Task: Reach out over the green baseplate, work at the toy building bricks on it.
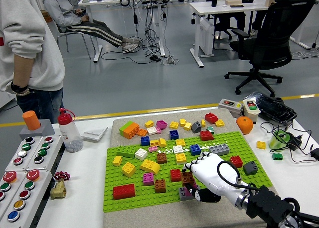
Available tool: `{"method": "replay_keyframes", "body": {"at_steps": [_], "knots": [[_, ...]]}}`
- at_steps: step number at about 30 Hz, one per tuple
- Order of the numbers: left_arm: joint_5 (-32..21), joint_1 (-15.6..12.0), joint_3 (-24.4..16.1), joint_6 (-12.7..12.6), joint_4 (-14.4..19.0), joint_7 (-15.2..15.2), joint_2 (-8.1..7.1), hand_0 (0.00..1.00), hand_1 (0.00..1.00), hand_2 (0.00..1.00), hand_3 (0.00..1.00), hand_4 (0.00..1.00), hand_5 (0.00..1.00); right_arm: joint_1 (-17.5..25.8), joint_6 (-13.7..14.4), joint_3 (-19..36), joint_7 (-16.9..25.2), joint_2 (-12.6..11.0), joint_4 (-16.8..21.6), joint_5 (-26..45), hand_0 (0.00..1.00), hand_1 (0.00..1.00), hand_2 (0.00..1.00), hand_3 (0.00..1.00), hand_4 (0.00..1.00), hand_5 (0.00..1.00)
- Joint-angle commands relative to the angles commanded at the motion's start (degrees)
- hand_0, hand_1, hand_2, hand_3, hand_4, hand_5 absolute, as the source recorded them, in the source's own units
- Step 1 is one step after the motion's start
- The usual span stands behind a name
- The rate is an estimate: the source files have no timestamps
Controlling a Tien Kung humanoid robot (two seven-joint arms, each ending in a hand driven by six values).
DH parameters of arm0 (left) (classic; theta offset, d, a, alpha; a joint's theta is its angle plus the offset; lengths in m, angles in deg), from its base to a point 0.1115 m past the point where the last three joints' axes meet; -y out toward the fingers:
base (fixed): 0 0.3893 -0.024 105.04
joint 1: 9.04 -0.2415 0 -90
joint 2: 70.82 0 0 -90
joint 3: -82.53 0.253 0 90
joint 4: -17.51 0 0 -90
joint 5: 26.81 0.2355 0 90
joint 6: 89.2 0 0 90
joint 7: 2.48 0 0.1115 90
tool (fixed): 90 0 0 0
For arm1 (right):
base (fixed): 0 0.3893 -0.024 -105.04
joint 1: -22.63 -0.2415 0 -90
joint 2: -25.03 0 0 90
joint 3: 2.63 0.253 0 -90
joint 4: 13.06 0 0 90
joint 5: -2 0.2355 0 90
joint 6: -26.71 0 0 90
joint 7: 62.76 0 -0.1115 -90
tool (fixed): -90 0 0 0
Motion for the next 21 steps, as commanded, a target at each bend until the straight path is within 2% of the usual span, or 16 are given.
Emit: {"method": "replay_keyframes", "body": {"at_steps": [21], "knots": [[-0.1, 0.4, 0.1, 0.1, 0.0, 0.0, -0.07, 0.657, 0.621, 0.623, 0.429, 0.355, 0.998, -0.4, -1.5, 0.0, -0.6, 0.4, -2.1, 0.1, 0.754, 0.636, 0.638, 0.561, 0.377, 0.31]]}}
